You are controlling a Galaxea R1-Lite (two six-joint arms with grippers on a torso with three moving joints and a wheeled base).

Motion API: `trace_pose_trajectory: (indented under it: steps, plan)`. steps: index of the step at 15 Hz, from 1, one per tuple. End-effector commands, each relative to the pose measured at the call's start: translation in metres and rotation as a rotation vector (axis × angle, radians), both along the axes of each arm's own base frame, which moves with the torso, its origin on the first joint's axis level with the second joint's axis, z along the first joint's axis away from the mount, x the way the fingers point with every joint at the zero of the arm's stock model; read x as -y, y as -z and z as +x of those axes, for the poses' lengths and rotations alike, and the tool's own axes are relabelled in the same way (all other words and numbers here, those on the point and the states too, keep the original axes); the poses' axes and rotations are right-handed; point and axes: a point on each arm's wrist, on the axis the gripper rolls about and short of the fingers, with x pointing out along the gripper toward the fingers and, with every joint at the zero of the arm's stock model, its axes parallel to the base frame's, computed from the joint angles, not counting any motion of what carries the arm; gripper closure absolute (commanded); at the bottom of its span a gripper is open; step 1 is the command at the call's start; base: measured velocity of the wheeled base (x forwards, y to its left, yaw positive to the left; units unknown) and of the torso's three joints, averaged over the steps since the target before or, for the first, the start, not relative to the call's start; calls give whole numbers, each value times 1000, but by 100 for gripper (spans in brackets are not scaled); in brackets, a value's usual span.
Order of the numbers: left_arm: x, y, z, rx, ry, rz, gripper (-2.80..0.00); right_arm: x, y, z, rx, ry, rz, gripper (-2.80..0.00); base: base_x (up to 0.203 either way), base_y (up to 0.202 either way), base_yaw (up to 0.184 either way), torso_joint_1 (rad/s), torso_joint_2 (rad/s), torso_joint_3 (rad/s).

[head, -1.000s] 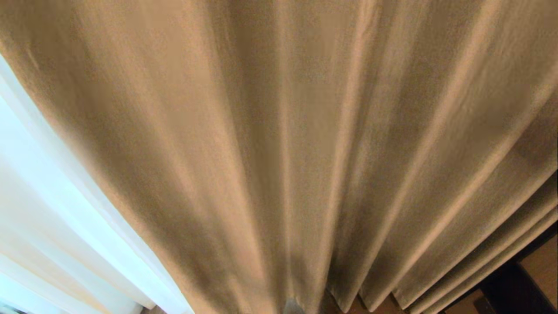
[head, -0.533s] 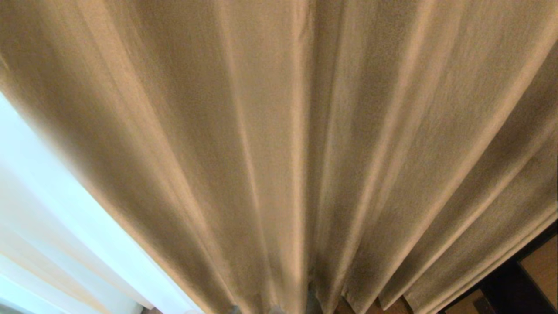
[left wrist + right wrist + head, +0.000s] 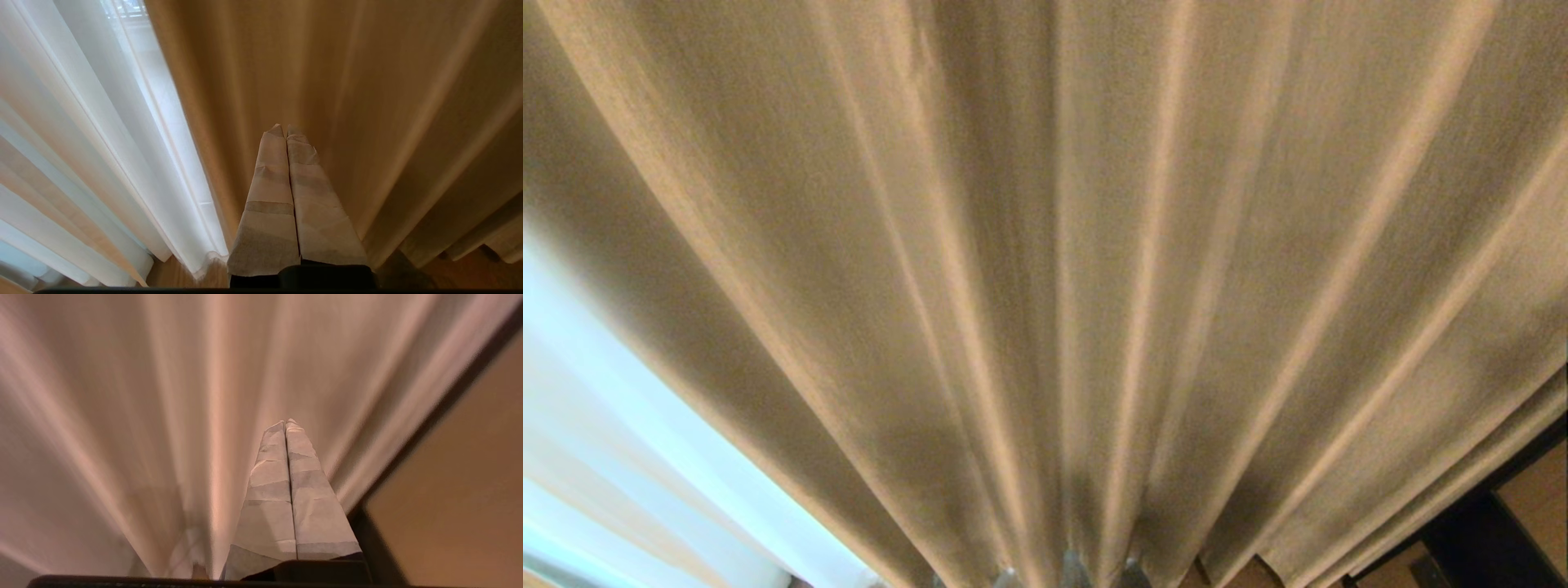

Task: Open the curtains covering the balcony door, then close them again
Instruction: Close the outer curtains on both sides

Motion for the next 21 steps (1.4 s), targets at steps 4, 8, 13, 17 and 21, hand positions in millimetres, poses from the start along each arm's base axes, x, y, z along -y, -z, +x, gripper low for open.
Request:
trace_pose_trajectory:
  steps: [4,8,13,17,21]
  plan:
    - [0,0,0,0,0,0,0,0,42,-38,-94,-4,59,0,0,0,0,0,0,0]
    - [0,0,0,0,0,0,0,-1,58,-58,-146,-34,68,0,0,0,0,0,0,0]
    - [0,0,0,0,0,0,0,-4,76,-80,-138,-172,75,0,0,0,0,0,0,0]
    - [0,0,0,0,0,0,0,-6,88,-94,-98,-240,60,0,0,0,0,0,0,0]
    - [0,0,0,0,0,0,0,-6,90,-100,-19,-274,55,0,0,0,0,0,0,0]
